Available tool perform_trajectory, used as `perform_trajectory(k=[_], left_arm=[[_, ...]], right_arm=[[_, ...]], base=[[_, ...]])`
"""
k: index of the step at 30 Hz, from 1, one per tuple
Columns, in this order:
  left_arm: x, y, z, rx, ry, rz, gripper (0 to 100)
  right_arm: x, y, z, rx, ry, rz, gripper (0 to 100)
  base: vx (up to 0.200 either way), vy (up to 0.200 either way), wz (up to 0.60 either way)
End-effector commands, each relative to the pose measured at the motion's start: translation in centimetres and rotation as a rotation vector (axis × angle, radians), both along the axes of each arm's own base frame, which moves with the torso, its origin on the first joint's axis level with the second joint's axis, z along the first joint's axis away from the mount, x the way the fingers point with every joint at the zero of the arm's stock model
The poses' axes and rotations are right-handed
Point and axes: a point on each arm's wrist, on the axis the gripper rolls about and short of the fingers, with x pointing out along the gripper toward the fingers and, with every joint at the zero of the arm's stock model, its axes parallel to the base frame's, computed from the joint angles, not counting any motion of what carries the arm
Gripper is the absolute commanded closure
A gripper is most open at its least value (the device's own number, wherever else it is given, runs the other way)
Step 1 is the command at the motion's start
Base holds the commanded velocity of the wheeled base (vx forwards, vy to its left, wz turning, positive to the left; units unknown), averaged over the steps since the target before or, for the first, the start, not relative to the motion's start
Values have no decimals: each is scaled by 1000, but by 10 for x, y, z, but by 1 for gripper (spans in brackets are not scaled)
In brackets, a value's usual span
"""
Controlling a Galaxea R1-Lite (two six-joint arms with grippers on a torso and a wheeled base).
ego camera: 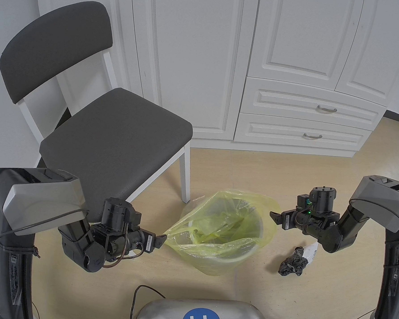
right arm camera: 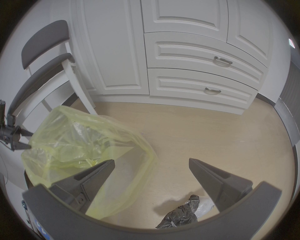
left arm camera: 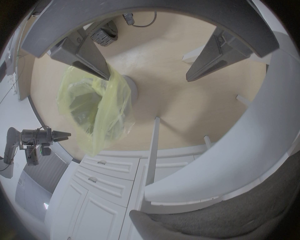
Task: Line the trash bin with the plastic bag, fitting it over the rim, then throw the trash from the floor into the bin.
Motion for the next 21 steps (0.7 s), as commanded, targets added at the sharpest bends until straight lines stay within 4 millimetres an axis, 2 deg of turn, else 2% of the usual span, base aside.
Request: perform_trajectory(k=[1,15,21], left_arm=[[-4,-4,6,-30,-36,-27,0],[-9,-13,25,-90,-93,-41,0],[-7,-15,28,-108,-99,-37,0]], right_arm=[[-9,-5,13,-6,-22,57,0],[-16,-6,28,5,-39,63,0],[-18,-5,27,4,-31,61,0]], base=[[0,0,0],[0,0,0],[0,0,0]])
